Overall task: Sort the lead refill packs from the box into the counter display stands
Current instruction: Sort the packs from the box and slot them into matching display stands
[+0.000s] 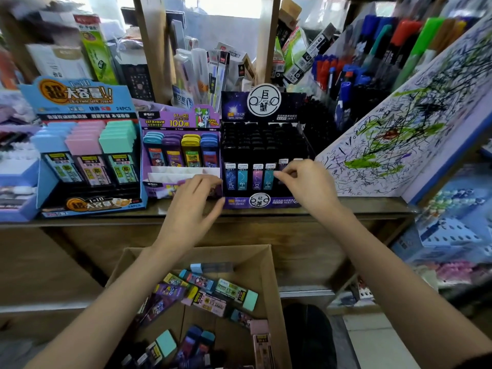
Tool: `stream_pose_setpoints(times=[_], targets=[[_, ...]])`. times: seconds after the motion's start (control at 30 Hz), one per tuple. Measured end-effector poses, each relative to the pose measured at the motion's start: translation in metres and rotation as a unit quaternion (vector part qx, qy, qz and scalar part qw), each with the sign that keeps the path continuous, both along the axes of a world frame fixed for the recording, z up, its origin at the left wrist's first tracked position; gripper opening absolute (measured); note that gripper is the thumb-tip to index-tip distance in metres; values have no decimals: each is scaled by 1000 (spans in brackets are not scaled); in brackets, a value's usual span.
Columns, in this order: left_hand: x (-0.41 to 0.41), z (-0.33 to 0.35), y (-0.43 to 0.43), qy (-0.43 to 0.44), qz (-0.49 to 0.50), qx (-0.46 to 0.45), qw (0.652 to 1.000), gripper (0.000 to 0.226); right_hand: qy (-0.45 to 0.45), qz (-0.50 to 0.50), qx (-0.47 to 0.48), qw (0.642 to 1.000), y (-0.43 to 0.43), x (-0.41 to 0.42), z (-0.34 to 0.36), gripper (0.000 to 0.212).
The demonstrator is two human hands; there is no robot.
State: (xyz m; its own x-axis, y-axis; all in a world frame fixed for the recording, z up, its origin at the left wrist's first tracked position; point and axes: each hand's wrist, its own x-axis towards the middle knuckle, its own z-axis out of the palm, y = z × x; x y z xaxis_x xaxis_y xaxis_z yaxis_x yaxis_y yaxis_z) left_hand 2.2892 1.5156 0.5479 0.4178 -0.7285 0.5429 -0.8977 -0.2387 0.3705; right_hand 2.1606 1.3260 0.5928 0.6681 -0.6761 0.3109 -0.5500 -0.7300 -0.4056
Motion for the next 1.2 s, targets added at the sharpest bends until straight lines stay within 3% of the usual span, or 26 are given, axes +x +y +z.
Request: stream_pose_setpoints(times=[0.13, 0.27, 0.33, 0.5, 0.67, 0.73, 0.83, 1.07, 1.13, 1.2], targets=[[-11, -28, 47, 41, -67, 70, 994, 25, -52, 117, 34, 991, 23, -30, -13, 17], [-18, -87, 86, 161, -77, 207, 962, 30, 31, 226, 66, 971, 52, -56, -64, 18], [-27, -118, 99, 223, -81, 257, 937, 33, 59, 191, 101, 975, 64, -69, -105, 24], [-65, -179, 96, 345, -89, 276, 893, 34, 52, 5, 185, 981, 93, -91, -199, 46], [-111, -215, 50, 550, -39, 255, 794, 33, -55, -77, 371, 924, 107, -98, -243, 29], [-122, -223, 34, 621, -3, 224, 751, 38, -90, -81, 383, 916, 109, -98, -246, 29], [-137, -237, 15, 655, 40, 242, 715, 43, -109, -79, 397, 908, 109, -98, -248, 28], [-132, -253, 10, 574, 71, 271, 770, 30, -135, -89, 437, 885, 111, -101, -247, 19], [-117, -250, 20, 607, 39, 228, 760, 25, -87, -97, 346, 929, 110, -102, -243, 22], [-99, -240, 36, 626, 8, 175, 760, 22, -37, -66, 129, 989, 112, -102, -236, 30]])
